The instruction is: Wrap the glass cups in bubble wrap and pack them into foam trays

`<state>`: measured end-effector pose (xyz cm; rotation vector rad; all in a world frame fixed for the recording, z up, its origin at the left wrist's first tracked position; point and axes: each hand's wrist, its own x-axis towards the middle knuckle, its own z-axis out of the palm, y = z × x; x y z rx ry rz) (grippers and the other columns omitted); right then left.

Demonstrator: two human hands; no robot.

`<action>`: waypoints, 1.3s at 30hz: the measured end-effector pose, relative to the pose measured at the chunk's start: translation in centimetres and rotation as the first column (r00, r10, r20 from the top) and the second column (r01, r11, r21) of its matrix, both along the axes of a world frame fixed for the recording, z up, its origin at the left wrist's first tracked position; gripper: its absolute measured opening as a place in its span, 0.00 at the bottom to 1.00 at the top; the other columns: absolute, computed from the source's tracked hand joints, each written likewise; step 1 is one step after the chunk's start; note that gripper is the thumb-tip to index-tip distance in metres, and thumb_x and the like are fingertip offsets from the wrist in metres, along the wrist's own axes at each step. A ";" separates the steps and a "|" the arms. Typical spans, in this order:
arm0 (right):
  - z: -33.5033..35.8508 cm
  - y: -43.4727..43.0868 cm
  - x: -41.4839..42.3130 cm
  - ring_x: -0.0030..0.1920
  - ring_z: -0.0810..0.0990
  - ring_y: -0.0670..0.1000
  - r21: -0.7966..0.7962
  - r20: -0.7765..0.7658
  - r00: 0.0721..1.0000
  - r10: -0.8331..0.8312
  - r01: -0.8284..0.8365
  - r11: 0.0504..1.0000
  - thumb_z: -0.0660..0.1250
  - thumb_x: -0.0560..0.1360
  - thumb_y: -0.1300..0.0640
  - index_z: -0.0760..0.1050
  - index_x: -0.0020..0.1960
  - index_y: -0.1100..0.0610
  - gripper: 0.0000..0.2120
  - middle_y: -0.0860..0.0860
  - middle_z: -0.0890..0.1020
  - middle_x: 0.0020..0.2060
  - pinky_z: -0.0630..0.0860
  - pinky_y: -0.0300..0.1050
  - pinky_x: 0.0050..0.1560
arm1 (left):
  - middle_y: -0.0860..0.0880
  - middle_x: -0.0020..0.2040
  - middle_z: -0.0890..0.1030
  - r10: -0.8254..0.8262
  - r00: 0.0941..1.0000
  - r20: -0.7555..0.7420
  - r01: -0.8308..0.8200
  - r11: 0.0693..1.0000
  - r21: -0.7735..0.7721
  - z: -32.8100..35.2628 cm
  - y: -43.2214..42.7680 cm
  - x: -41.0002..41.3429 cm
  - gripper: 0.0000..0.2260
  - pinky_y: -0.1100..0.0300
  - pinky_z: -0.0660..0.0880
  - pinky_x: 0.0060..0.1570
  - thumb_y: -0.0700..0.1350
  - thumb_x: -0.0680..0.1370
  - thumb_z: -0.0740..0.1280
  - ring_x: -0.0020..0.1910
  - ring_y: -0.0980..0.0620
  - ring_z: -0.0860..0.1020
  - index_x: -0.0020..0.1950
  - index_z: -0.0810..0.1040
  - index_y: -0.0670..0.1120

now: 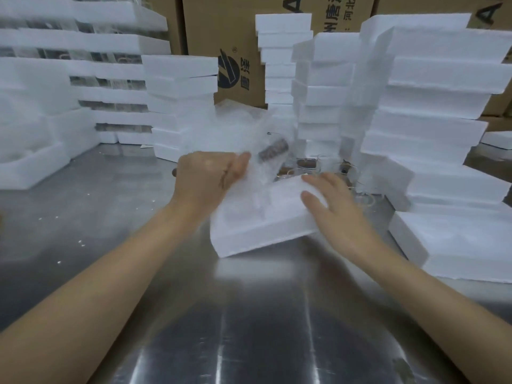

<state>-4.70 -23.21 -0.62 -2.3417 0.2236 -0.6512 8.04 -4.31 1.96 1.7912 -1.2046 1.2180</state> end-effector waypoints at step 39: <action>-1.6 -1.6 0.3 0.63 0.65 0.44 -0.311 -0.082 0.969 0.232 -0.246 0.918 0.72 0.72 0.47 0.78 0.51 0.54 0.13 0.45 0.72 0.59 0.57 0.30 0.58 | 0.50 0.35 0.83 0.092 0.902 -0.423 0.088 0.918 0.387 -0.5 4.3 2.6 0.30 0.47 0.74 0.45 0.62 0.76 0.48 0.37 0.46 0.80 0.31 0.80 0.46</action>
